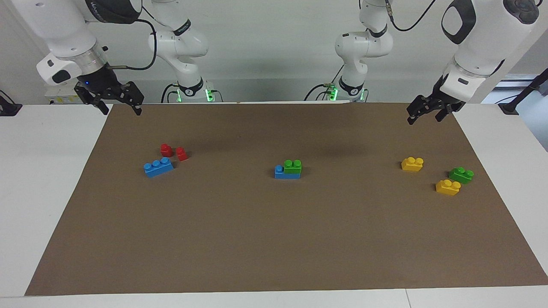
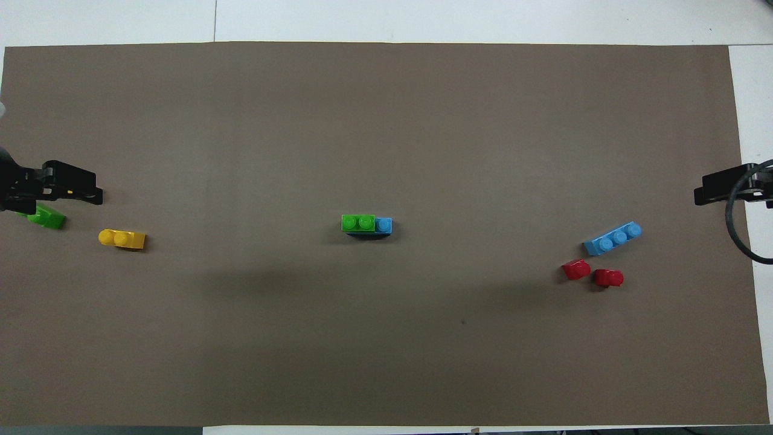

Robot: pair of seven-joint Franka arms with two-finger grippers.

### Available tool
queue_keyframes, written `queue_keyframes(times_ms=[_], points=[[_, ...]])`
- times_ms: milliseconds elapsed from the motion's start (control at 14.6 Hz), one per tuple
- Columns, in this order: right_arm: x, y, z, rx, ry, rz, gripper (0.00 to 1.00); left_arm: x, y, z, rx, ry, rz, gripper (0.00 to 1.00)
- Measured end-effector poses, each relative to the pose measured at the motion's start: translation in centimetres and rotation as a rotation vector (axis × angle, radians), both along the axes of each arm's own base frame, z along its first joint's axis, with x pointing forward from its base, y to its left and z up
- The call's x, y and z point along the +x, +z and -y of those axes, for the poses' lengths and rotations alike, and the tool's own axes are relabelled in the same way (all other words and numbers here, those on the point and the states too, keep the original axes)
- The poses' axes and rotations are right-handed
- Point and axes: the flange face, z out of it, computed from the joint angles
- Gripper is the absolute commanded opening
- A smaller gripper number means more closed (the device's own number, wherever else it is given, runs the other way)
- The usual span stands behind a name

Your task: Remove green block with left arm and hold with right

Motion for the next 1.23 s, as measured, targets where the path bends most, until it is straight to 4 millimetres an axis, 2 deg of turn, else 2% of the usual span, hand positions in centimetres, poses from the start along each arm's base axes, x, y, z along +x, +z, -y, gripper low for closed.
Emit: queue_keyframes(times_ms=[342,685,822,890,1027,1233], points=[[0.1,0.1,0.0,-0.001,0.0,0.007,1.0,-0.8,2.6,0.5,0.005,-0.014,-0.013,1.0],[0.1,0.2,-0.1,0.0,-0.016,0.01,1.0,-0.8,2.6,0.5,0.005,-0.015,-0.014,1.0],[0.1,0.2,-0.9,0.023,-0.156,0.006,1.0,-0.8,2.6,0.5,0.005,-0.015,-0.014,1.0],[0.2,0.2,-2.1,0.038,-0.238,0.002,1.0,-0.8,2.6,0.5,0.005,-0.016,-0.014,1.0],[0.3,-0.3,-5.8,0.043,-0.405,-0.012,1.0,-0.8,2.6,0.5,0.005,-0.016,-0.014,1.0],[0.1,-3.1,-12.3,0.104,-0.683,-0.086,1.0,-0.8,2.6,0.5,0.005,-0.016,-0.014,1.0]])
